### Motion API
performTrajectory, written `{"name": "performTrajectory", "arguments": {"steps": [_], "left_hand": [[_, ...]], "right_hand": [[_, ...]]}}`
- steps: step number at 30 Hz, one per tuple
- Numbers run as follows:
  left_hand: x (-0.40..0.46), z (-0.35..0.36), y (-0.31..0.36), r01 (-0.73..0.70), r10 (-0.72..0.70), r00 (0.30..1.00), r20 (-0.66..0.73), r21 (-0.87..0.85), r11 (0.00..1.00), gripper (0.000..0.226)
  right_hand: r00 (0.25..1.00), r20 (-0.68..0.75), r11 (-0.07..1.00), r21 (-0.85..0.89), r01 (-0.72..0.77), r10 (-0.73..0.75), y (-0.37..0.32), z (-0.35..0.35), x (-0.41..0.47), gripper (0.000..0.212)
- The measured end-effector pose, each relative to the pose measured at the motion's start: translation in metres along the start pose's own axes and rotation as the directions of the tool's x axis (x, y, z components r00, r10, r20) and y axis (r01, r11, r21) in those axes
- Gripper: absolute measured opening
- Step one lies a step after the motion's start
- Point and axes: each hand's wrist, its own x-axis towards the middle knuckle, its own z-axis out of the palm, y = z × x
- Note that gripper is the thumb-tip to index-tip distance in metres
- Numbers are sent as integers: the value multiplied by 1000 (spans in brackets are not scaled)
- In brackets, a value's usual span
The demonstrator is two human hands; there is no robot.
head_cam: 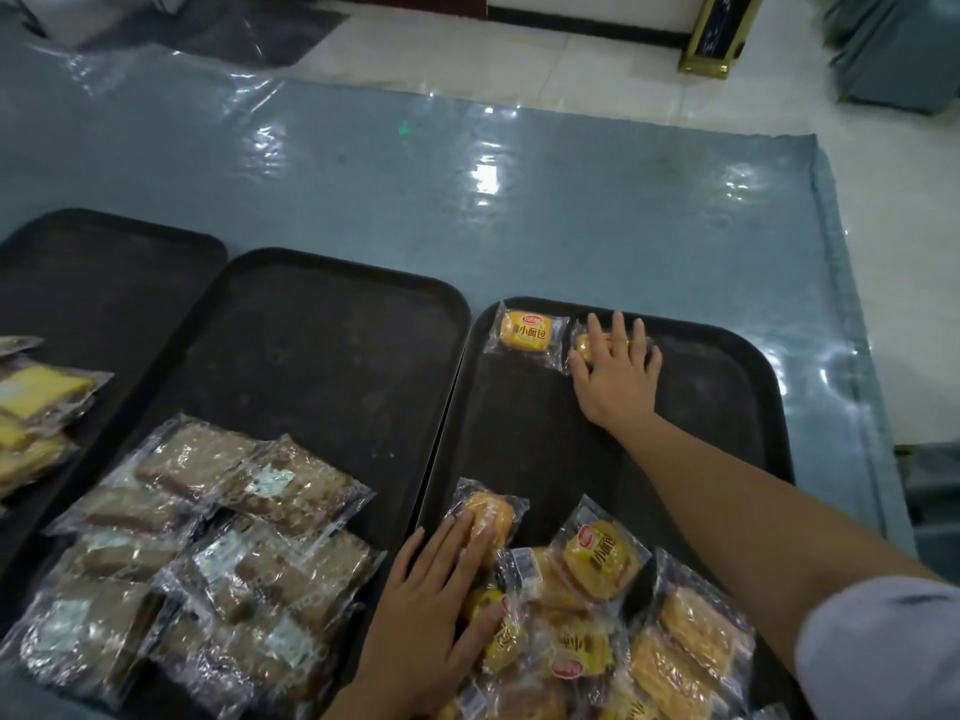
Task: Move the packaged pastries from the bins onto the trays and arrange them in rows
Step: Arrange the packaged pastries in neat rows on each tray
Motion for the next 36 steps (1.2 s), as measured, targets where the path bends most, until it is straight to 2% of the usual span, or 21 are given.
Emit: {"name": "performTrajectory", "arguments": {"steps": [10,15,19,25,29,32,36], "left_hand": [[0,-1,2,17,-17,1000,10,-13,1000,66],[-1,-2,2,15,-15,1000,16,-30,999,65],[0,-4,1,16,-16,1000,10,-48,999,65],[-1,-6,-2,-7,9,1000,20,-111,994,70],[8,-13,-3,46,-31,998,54,-295,954,79],[13,-27,10,117,-104,993,53,-390,913,70],[27,-40,48,-12,46,994,100,-318,948,62]], "right_hand": [[998,62,999,42,8,-10,-3,-8,11,61],[998,24,996,68,51,-53,6,-22,-13,60],[999,47,990,137,-6,0,25,-32,-74,60],[979,162,965,210,-155,122,62,-36,-219,64],[975,158,965,184,-184,156,64,-32,-293,73],[959,213,967,135,-218,186,60,-22,-319,66],[952,195,956,126,-265,237,53,-11,-328,67]]}}
